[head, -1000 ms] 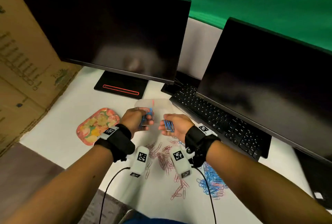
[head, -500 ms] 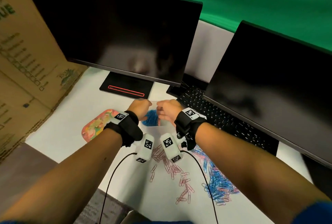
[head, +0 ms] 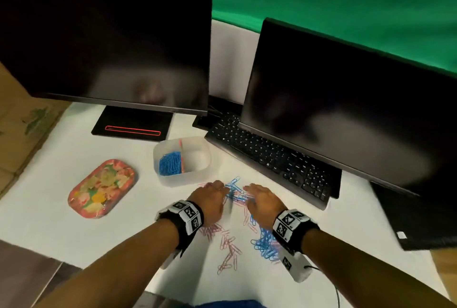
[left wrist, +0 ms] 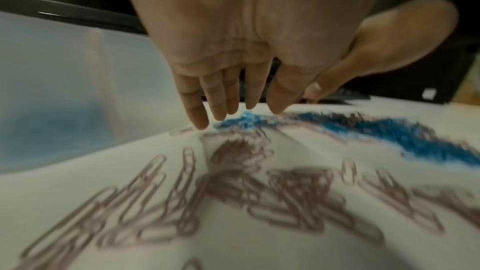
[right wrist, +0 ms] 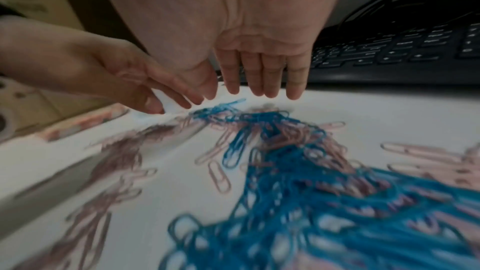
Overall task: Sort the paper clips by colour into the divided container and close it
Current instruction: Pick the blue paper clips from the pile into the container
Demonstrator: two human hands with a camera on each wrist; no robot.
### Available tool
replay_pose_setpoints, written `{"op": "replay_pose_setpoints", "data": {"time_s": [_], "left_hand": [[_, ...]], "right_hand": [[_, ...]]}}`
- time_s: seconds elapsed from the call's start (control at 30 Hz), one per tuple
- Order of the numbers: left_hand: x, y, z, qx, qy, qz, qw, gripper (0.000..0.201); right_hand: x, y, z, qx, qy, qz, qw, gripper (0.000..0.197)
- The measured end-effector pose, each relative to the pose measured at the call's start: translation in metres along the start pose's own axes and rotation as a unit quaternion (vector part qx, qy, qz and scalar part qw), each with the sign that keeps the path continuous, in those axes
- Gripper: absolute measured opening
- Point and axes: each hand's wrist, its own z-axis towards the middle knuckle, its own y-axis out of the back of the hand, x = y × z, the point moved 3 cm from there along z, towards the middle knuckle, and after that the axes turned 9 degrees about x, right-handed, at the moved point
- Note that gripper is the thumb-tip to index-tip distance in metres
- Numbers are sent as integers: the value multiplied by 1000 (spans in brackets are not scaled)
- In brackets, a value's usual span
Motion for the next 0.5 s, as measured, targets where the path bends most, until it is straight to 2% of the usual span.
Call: {"op": "replay_pose_setpoints", "data": {"time_s": [0.07,0.17,0.3,0.4,0.5], "left_hand": [[-3,-16,0,32,13,62,997,64],[0,-31,-6,54,6,93,994,77],[8,-42,-23,72,-18,122,990,72],[13,-50,-32,66,-33,124,989,66],[13,-41,-31,11,-26,83,996,60]], "right_hand": [[1,-15,-5,29,24,-69,997,55],[4,-32,-14,70,40,-152,985,64],[-5,-48,-28,102,50,-219,969,72],[-8,-47,-37,120,58,-196,971,69],[-1,-21,-30,47,56,-99,992,53]]}}
